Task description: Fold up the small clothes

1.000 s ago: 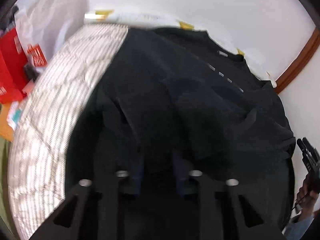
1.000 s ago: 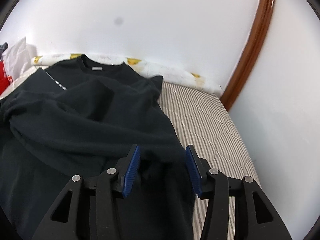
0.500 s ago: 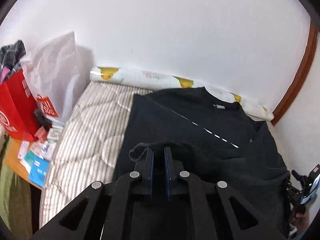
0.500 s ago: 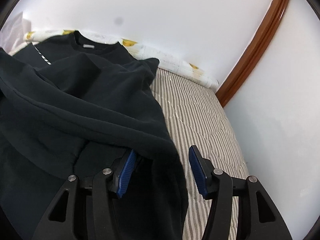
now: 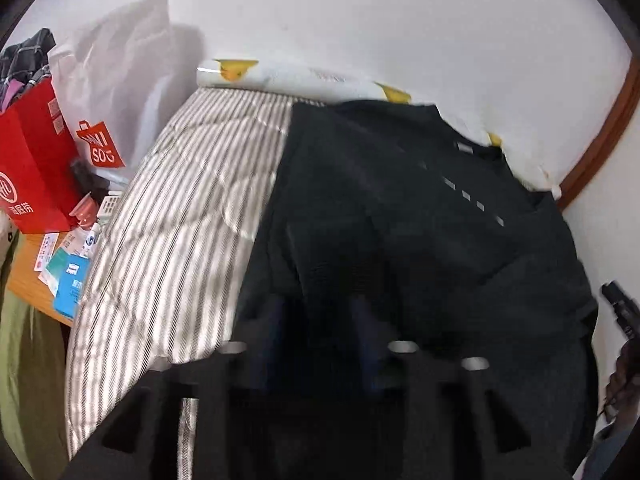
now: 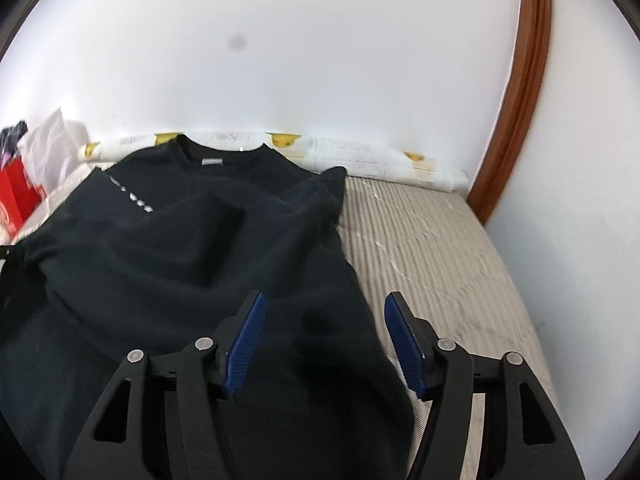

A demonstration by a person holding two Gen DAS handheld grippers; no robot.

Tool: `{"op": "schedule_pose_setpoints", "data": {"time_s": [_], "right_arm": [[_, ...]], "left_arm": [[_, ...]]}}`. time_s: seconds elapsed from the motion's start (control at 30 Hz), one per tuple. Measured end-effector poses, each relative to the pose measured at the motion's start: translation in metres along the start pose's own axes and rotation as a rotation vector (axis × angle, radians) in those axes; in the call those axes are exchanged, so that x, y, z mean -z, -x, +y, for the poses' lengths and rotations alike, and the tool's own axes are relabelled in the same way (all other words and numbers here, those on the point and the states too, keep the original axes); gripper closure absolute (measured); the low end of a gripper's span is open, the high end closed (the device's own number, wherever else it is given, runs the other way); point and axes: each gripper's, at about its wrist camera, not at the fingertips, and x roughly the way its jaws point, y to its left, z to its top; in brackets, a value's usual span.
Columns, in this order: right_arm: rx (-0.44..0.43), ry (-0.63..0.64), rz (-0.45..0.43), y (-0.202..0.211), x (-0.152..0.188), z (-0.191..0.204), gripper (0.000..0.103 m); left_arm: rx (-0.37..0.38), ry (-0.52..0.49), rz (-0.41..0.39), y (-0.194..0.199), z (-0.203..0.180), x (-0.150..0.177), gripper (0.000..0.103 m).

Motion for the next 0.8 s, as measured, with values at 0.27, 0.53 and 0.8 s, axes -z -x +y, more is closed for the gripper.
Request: {"op": "schedule_pose_setpoints", "data": {"time_s": [0.27, 0.53, 0.8], "right_arm": [[0.052, -0.012, 0.06, -0.018, 0.015, 0.008, 0.041], [0.148, -0.044, 0.15, -0.046, 0.021, -0.005, 0.041], [0.149, -0.04, 0.14, -0.034, 0.019, -0.019, 0.04]], "left_arm": [[-0.012, -0.018, 0.03, -0.035, -0.003, -0.029, 0.053], [-0.097, -0.121, -0.005, -0.046, -0.031, -0.025, 0.094], [-0.142, -0.047, -0.078, -0.035, -0.013, -0.031, 0.093]]}}
